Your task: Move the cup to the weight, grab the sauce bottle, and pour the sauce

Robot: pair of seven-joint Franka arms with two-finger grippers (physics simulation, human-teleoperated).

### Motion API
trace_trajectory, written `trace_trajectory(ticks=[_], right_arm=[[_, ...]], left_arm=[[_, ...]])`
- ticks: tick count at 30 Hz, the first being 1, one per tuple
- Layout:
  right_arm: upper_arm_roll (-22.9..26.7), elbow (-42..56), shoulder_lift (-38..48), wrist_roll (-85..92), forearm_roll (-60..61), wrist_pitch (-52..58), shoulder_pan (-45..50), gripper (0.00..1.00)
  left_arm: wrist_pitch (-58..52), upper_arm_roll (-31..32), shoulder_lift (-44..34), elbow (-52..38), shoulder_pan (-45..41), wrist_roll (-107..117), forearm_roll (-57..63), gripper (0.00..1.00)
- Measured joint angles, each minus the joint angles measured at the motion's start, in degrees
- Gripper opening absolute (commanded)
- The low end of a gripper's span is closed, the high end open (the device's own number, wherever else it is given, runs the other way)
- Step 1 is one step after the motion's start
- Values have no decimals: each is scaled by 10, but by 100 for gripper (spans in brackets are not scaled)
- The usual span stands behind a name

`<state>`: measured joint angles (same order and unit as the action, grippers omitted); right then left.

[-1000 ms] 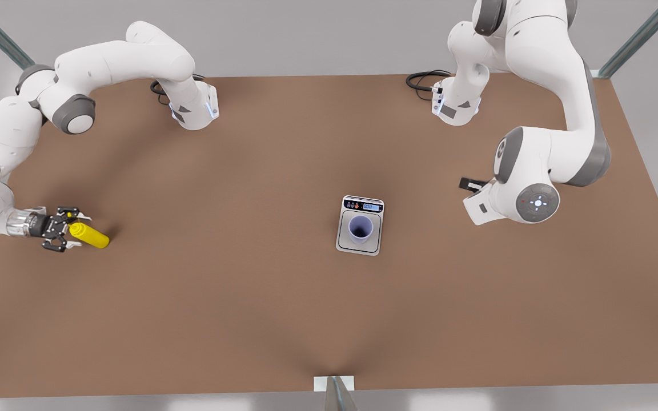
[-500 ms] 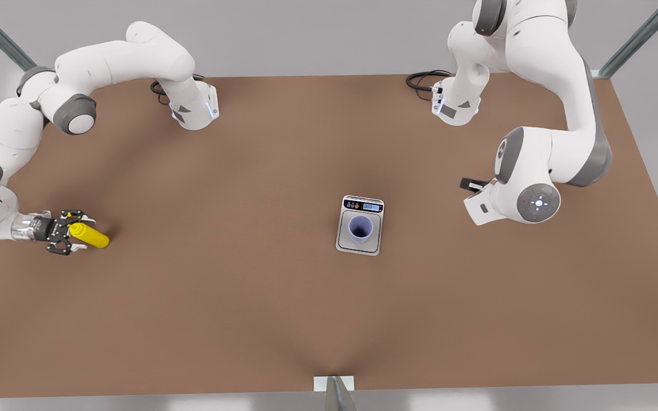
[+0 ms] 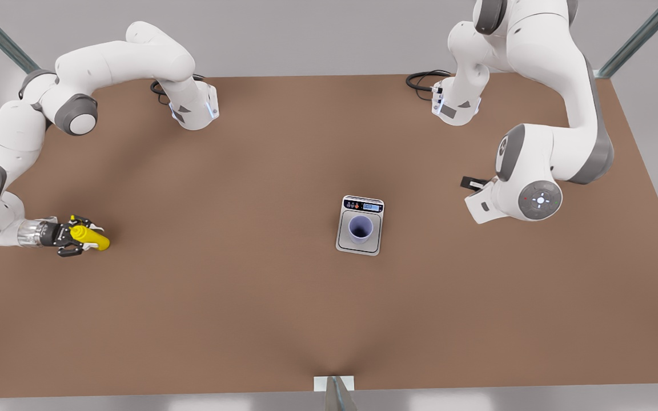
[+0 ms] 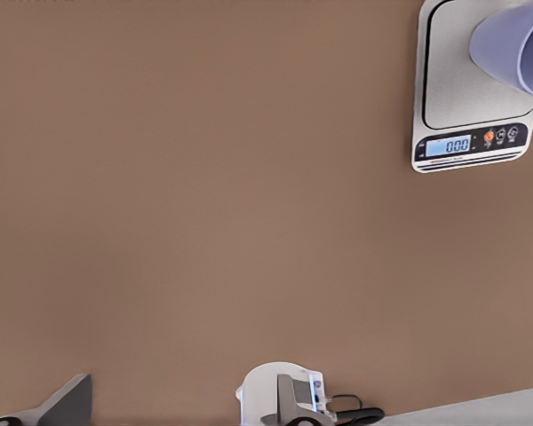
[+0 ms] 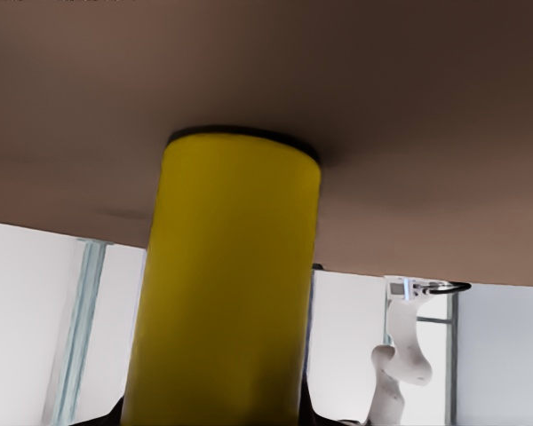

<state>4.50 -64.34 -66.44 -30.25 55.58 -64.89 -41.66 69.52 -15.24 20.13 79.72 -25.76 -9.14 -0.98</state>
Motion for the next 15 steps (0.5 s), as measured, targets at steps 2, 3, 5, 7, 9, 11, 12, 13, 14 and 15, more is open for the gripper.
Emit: trace_trajectory(ticks=[2,3,5,7,9,11,12,13,14,15], right_arm=[[0,0,0,1,0,0,0,38],[0,0,0,1,0,-1,0,34],[-1,2,1,1,0,0,0,32],[-3,4,2,3,0,0,0,21],[-17,38,5,0,-21,22,0,21],[-16,70,16,-25,-21,34,14,21],[-16,72,39,-41,-23,35,25,21],[-17,72,65,-47,-24,33,37,21],[-14,72,92,-70,-24,27,65,21],[-12,72,118,-89,-26,14,91,21]], left_arm=[[0,0,0,0,0,0,1,100],[0,0,0,0,0,0,1,100],[0,0,0,0,0,0,2,100],[-1,0,-1,0,-1,2,2,100],[6,-2,-12,0,0,0,2,100],[173,-1,-141,168,11,-2,1,100],[167,-6,-143,158,17,-2,1,100],[159,-35,-143,147,-1,-3,0,100],[157,-49,-143,146,8,-3,0,100],[156,-62,-143,136,17,-4,0,100]])
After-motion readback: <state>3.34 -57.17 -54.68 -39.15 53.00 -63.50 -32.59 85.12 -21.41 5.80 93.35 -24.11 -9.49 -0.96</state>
